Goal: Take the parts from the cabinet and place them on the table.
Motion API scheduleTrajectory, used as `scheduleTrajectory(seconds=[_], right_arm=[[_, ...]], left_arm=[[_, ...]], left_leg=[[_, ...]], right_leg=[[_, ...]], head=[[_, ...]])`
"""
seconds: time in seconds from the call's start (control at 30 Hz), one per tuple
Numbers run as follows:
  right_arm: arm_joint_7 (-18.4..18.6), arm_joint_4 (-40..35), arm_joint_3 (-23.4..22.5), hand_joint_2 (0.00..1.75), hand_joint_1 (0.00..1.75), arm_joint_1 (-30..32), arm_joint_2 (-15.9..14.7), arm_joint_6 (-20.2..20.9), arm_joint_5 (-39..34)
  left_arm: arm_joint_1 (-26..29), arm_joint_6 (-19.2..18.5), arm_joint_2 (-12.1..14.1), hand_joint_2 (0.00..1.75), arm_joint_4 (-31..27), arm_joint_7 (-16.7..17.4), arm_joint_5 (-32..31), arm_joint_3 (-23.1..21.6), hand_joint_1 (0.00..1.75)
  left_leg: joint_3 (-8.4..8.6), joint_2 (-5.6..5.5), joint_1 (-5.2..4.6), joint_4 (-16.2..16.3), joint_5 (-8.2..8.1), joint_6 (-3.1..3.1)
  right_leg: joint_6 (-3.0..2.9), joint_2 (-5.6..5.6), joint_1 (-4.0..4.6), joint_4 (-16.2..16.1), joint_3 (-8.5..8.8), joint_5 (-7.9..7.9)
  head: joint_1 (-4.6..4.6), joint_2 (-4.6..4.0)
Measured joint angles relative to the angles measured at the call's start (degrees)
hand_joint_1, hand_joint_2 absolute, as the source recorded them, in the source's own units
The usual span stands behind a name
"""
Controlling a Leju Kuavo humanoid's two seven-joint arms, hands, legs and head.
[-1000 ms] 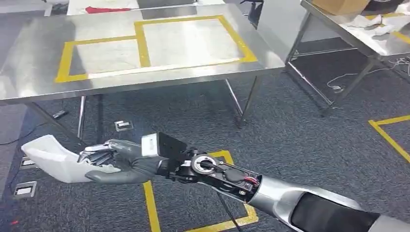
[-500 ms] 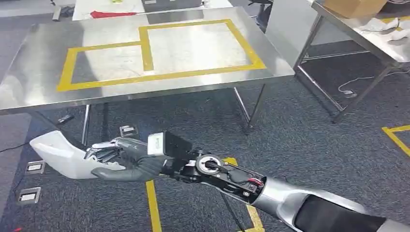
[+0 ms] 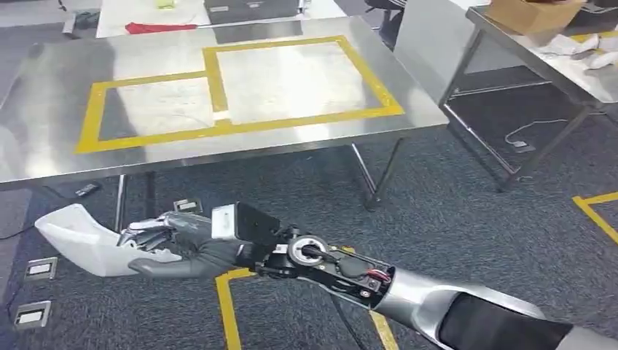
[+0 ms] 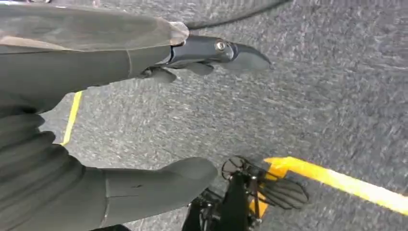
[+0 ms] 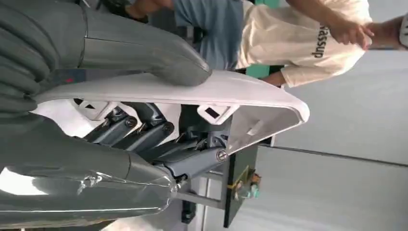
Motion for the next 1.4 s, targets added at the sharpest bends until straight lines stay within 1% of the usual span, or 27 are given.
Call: scheduleTrajectory(seconds=[0.07, 0.1, 0.17, 0.2, 0.23, 0.3, 0.33, 0.37, 0.5, 0.57, 0.63, 0.67, 0.7, 0.73, 0.77, 0.83, 0.87, 1.0, 1.07, 1.13, 1.2, 1.23, 1.27, 1.3, 1.33, 1.37, 1.4], right_arm=[[0.0, -0.1, 0.0, 1.75, 1.75, -0.4, 0.0, -0.6, 0.0], [0.1, -0.1, 0.0, 1.75, 1.75, -0.4, 0.0, -0.7, 0.0], [0.3, -0.1, 0.0, 1.75, 1.75, 0.0, -0.1, -0.8, 0.1], [0.3, -0.1, 0.0, 1.75, 1.75, 0.1, -0.2, -0.9, 0.2], [0.4, -0.1, 0.0, 1.75, 1.75, 0.0, -0.2, -0.9, 0.2], [0.4, -0.2, 0.0, 1.75, 1.75, 0.0, -0.2, -1.2, 0.2], [0.4, -0.2, 0.0, 1.75, 1.75, 0.0, -0.3, -1.2, 0.2], [0.4, -0.3, 0.0, 1.75, 1.75, -0.1, -0.3, -1.4, 0.2], [0.5, -0.5, 0.1, 1.75, 1.75, -0.1, -0.2, -1.4, 0.2], [0.5, -0.6, 0.1, 1.75, 1.75, -0.4, -0.2, -1.4, 0.2], [0.5, -0.6, 0.1, 1.75, 1.75, -0.4, -0.2, -1.4, 0.2], [0.5, -0.6, 0.1, 1.75, 1.75, -0.2, -0.2, -1.4, 0.2], [0.5, -0.6, 0.1, 1.75, 1.75, -0.1, -0.2, -1.4, 0.2], [0.5, -0.6, 0.1, 1.75, 1.75, -0.1, -0.2, -1.4, 0.2], [0.5, -0.6, 0.1, 1.75, 1.75, -0.1, -0.2, -1.4, 0.2], [0.5, -0.5, 0.1, 1.75, 1.75, -0.2, -0.2, -1.4, 0.2], [0.5, -0.5, 0.2, 1.75, 1.75, -0.2, -0.2, -1.4, 0.2], [0.5, -0.9, 0.2, 1.75, 1.75, -0.5, -0.2, -1.4, 0.2], [0.3, -0.9, 0.1, 1.75, 1.75, -0.7, -0.2, -1.4, 0.2], [0.3, -0.9, 0.1, 1.75, 1.75, -0.6, -0.2, -1.4, 0.2], [0.2, -0.9, 0.1, 1.75, 1.75, -0.4, -0.3, -1.4, 0.2], [0.2, -0.8, 0.1, 1.75, 1.75, -0.3, -0.3, -1.4, 0.2], [0.1, -0.8, 0.1, 1.75, 1.75, -0.3, -0.3, -1.4, 0.2], [0.0, -0.8, 0.1, 1.75, 1.75, -0.4, -0.3, -1.4, 0.2], [-0.1, -0.8, 0.1, 1.75, 1.75, -0.4, -0.3, -1.4, 0.2], [-0.1, -0.7, 0.2, 1.75, 1.75, -0.4, -0.5, -1.4, 0.2], [-0.2, -0.7, 0.2, 1.75, 1.75, -0.4, -0.5, -1.4, 0.2]], left_arm=[[-0.2, 0.0, 0.2, 1.75, 0.0, 0.0, 0.0, -0.1, 0.0], [-0.2, 0.0, 0.2, 1.75, 0.0, 0.0, 0.0, -0.2, 0.0], [-0.1, 0.0, 0.2, 1.75, 0.0, 0.0, 0.0, -0.3, 0.0], [0.1, 0.0, 0.2, 1.75, 0.0, 0.0, 0.1, -0.3, 0.0], [0.1, 0.0, 0.2, 1.75, 0.0, 0.0, 0.1, -0.3, 0.0], [0.1, 0.0, 0.2, 1.75, 0.0, 0.0, 0.2, -0.3, 0.0], [0.1, 0.0, 0.1, 1.75, 0.0, 0.0, 0.2, -0.3, 0.0], [-0.1, 0.0, 0.1, 1.75, 0.0, 0.1, 0.2, -0.3, 0.0], [-0.3, 0.0, 0.2, 1.75, 0.0, 0.3, 0.2, -0.4, 0.0], [-0.6, 0.0, 0.1, 1.75, 0.0, 0.3, 0.2, -0.4, 0.0], [-0.5, 0.0, 0.2, 1.75, 0.0, 0.3, 0.2, -0.4, 0.0], [-0.4, 0.0, 0.2, 1.75, 0.0, 0.3, 0.2, -0.4, 0.0], [-0.2, 0.0, 0.2, 1.75, 0.0, 0.3, 0.2, -0.4, 0.0], [-0.1, 0.0, 0.3, 1.75, 0.0, 0.3, 0.2, -0.4, 0.0], [-0.1, 0.0, 0.3, 1.75, 0.0, 0.3, 0.2, -0.4, 0.0], [0.0, 0.0, 0.5, 1.75, 0.0, 0.3, 0.2, -0.4, 0.0], [0.0, 0.0, 0.5, 1.75, 0.0, 0.3, 0.2, -0.4, 0.0], [-0.2, 0.0, 0.3, 1.75, 0.0, 0.4, 0.2, -0.4, 0.0], [-0.1, 0.0, 0.4, 1.75, 0.0, 0.4, 0.2, -0.5, 0.0], [-0.2, 0.0, 0.5, 1.75, 0.0, 0.4, 0.3, -0.6, 0.0], [-0.1, 0.0, 0.4, 1.75, 0.0, 0.4, 0.4, -0.6, 0.0], [0.0, 0.0, 0.4, 1.75, 0.0, 0.4, 0.4, -0.7, 0.0], [0.0, 0.1, 0.3, 1.75, 0.0, 0.4, 0.4, -0.7, 0.0], [0.0, 0.1, 0.3, 1.75, 0.0, 0.4, 0.4, -0.7, 0.0], [0.0, 0.1, 0.3, 1.75, 0.0, 0.4, 0.5, -0.7, 0.0], [0.2, 0.1, 0.3, 1.75, 0.0, 0.4, 0.5, -0.8, 0.0], [-0.1, 0.1, 0.3, 1.75, 0.0, 0.3, 0.6, -1.0, 0.0]], left_leg=[[0.8, -0.03, -0.02, 0.0, -0.69, 0.5], [1.13, -0.05, -0.05, 0.0, -1.13, 0.58], [2.11, -0.1, -0.1, 0.0, -2.09, 0.56], [2.87, -0.16, -0.11, 0.0, -2.64, 0.49], [3.76, -0.21, -0.14, 0.0, -3.26, 0.4], [5.58, -0.23, -0.23, -0.1, -4.53, 0.19], [5.95, -0.23, -0.29, -0.1, -5.1, 0.01], [6.01, -0.51, -0.42, 0.0, -5.39, -0.39], [6.82, -0.2, -0.32, 1.1, -5.92, -1.56], [2.49, -0.17, -0.23, 8.6, -6.6, -2.1], [-4.07, -0.16, -0.12, 17.4, -10.44, -2.75], [-5.96, -0.16, -0.12, 19.1, -11.6, -2.79], [-6.9, -0.16, -0.1, 18.4, -11.39, -2.7], [-6.56, -0.16, -0.09, 15.4, -9.79, -2.61], [-5.5, -0.15, -0.09, 11.0, -6.88, -2.44], [-3.11, 0.05, -0.15, 1.2, 2.15, -1.84], [-3.37, 0.08, -0.59, 0.7, 0.9, -1.45], [-1.59, 0.03, -0.28, -0.2, 0.88, -0.09], [-0.23, 0.0, -0.27, -0.4, -0.09, 0.53], [0.74, -0.04, -0.28, -0.4, -1.11, 0.7], [2.2, -0.15, -0.28, -0.4, -2.33, 0.65], [3.2, -0.22, -0.28, -0.4, -3.07, 0.58], [4.25, -0.3, -0.28, -0.4, -3.81, 0.5], [5.46, -0.32, -0.29, -0.4, -4.47, 0.38], [6.34, -0.32, -0.3, -0.4, -5.18, 0.19], [6.69, -0.34, -0.36, -0.3, -5.66, -0.05], [6.5, -0.63, -0.35, -0.1, -5.95, -0.41]], right_leg=[[0.5, -0.2, -0.05, 7.5, -3.73, -1.8], [0.75, -0.22, -0.16, 13.1, -7.26, -4.05], [0.87, -0.23, -0.27, 18.5, -11.66, -6.78], [0.75, -0.23, -0.27, 17.5, -12.06, -5.93], [0.45, -0.24, -0.26, 14.1, -11.46, -3.6], [-0.43, -0.24, -0.06, 4.3, -8.85, 3.94], [-0.91, -0.32, 0.18, 0.3, -8.86, 7.89], [-0.99, -0.4, 0.43, -0.5, -8.43, 5.31], [-1.87, -0.1, -0.09, -1.6, -5.56, 5.61], [-2.44, -0.19, -0.12, -1.9, -4.7, 5.01], [-2.57, -0.15, -0.07, -1.9, -3.91, 4.01], [-2.58, -0.04, -0.06, -1.9, -3.37, 3.52], [-2.56, 0.1, -0.06, -1.9, -2.53, 2.88], [-2.5, 0.22, -0.06, -1.9, -1.59, 2.19], [-2.39, 0.23, -0.07, -1.9, -0.61, 1.51], [-2.02, 0.05, -0.02, -2.0, -0.03, 0.06], [-1.7, 0.27, 0.29, -1.7, 1.28, -0.63], [-0.46, 0.16, 0.38, -1.8, 2.31, -1.33], [0.19, -0.13, 0.08, 4.6, -0.73, -2.22], [0.59, -0.17, -0.13, 13.8, -6.8, -5.88], [0.9, -0.2, -0.32, 17.4, -10.65, -8.87], [0.92, -0.21, -0.38, 15.9, -11.01, -8.01], [0.78, -0.21, -0.4, 12.7, -10.58, -5.77], [0.48, -0.21, -0.39, 8.0, -9.65, -1.95], [0.08, -0.21, -0.34, 3.3, -8.84, 3.14], [-0.23, -0.23, -0.2, -0.4, -9.27, 7.92], [-0.34, -0.29, 0.25, -0.4, -9.22, 5.89]], head=[[0.37, 0.0], [0.55, 0.0], [0.94, 0.0], [1.07, 0.0], [1.35, 0.0], [1.94, 0.0], [1.97, -0.02], [1.4, 0.0], [1.46, 0.0], [0.68, 0.0], [0.4, 0.0], [0.35, 0.0], [0.26, 0.0], [0.15, 0.0], [0.07, 0.0], [-0.11, 0.0], [-0.37, 0.0], [0.31, 0.0], [0.64, 0.0], [0.88, 0.0], [1.36, 0.0], [1.51, 0.0], [1.71, 0.0], [1.94, 0.0], [2.1, 0.0], [2.1, -0.02], [1.42, 0.0]])
